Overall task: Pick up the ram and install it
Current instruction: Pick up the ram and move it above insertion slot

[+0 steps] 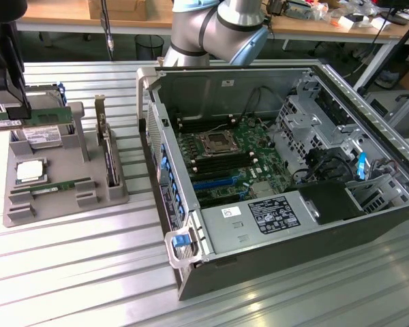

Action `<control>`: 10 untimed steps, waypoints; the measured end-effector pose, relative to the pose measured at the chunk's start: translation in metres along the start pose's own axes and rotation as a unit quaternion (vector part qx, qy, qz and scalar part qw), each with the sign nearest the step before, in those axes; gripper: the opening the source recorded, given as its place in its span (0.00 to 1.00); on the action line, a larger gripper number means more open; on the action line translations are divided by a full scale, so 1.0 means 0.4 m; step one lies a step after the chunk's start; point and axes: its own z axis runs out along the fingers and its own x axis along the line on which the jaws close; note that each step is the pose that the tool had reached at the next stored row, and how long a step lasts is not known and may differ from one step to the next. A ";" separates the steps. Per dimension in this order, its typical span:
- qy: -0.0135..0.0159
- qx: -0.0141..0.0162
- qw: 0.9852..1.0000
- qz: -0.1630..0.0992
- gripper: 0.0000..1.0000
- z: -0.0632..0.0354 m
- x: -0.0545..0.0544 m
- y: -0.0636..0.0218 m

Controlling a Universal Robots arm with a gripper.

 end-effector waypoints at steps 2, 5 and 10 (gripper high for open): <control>0.000 0.000 1.000 0.000 0.12 -0.004 0.000 0.000; 0.000 0.000 1.000 0.000 0.12 -0.011 0.000 0.001; 0.000 0.000 1.000 0.000 0.12 -0.026 -0.001 0.001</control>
